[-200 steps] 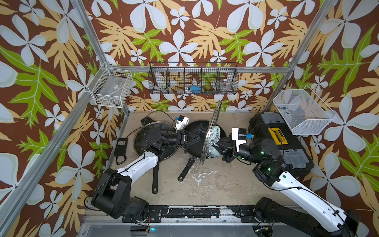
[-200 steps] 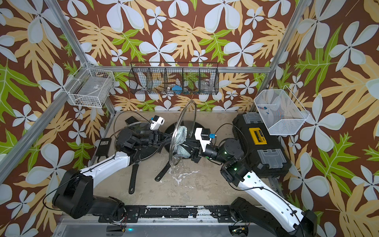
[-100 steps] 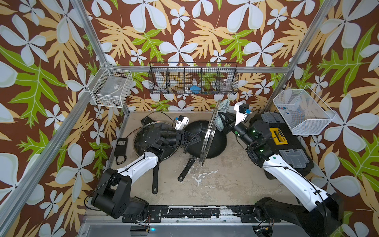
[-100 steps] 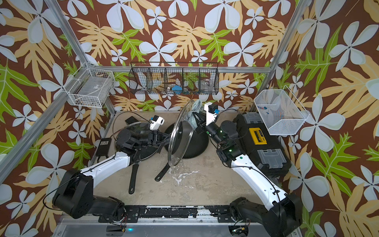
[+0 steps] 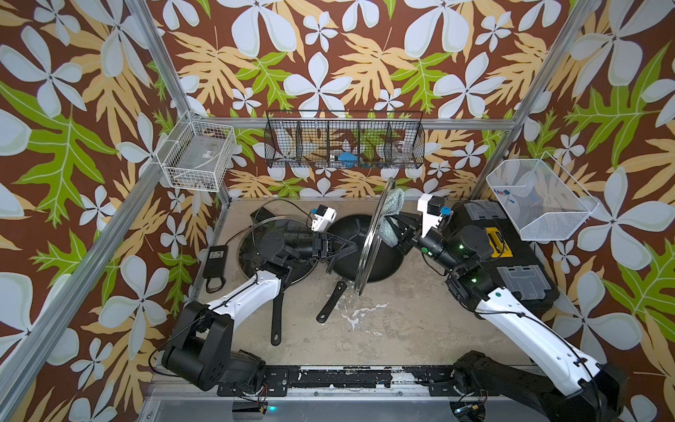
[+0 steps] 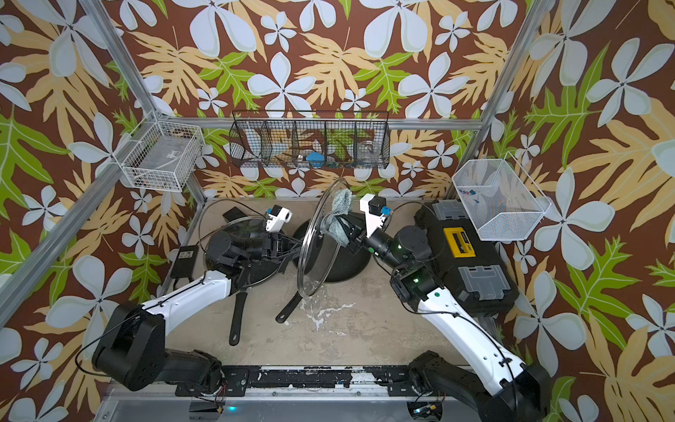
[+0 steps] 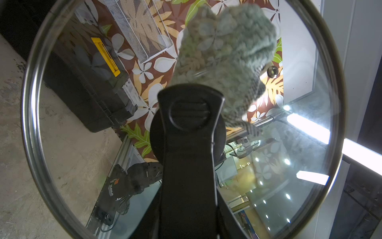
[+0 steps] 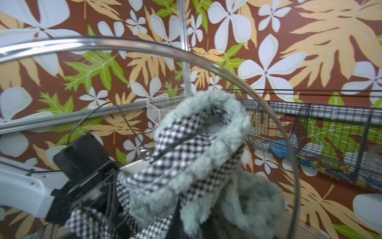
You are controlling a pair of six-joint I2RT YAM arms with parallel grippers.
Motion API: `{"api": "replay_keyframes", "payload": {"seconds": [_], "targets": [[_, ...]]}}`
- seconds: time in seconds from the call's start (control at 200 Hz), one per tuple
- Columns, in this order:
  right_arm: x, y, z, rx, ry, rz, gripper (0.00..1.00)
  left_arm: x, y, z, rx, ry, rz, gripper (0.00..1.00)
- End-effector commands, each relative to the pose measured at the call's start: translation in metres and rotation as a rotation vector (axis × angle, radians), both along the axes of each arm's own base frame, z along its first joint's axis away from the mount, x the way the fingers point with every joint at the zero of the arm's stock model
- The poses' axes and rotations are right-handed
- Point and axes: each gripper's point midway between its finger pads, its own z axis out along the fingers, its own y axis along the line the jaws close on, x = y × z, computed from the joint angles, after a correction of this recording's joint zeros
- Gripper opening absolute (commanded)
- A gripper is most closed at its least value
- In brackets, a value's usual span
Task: Wipe the pot lid with a cloth
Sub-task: Wipe the pot lid.
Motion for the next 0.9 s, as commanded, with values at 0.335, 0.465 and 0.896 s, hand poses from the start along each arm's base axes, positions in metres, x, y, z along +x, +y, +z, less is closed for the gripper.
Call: {"api": "replay_keyframes", "payload": {"seconds": [0.335,0.465,0.896], "targets": [[-0.101,0.044,-0.016,-0.092,-0.065,0.352,0.00,0.002,0.002,0.026,-0.088,-0.116,0.033,0.00],[-0.075,0.040,-0.016,-0.104,-0.046,0.216,0.00,0.001,0.003,0.024,-0.087,-0.115,0.033,0.00],[0.063,-0.018,-0.015,-0.022,0.056,-0.274,0.00,-0.006,0.005,0.027,-0.091,-0.127,0.020,0.00]]}}
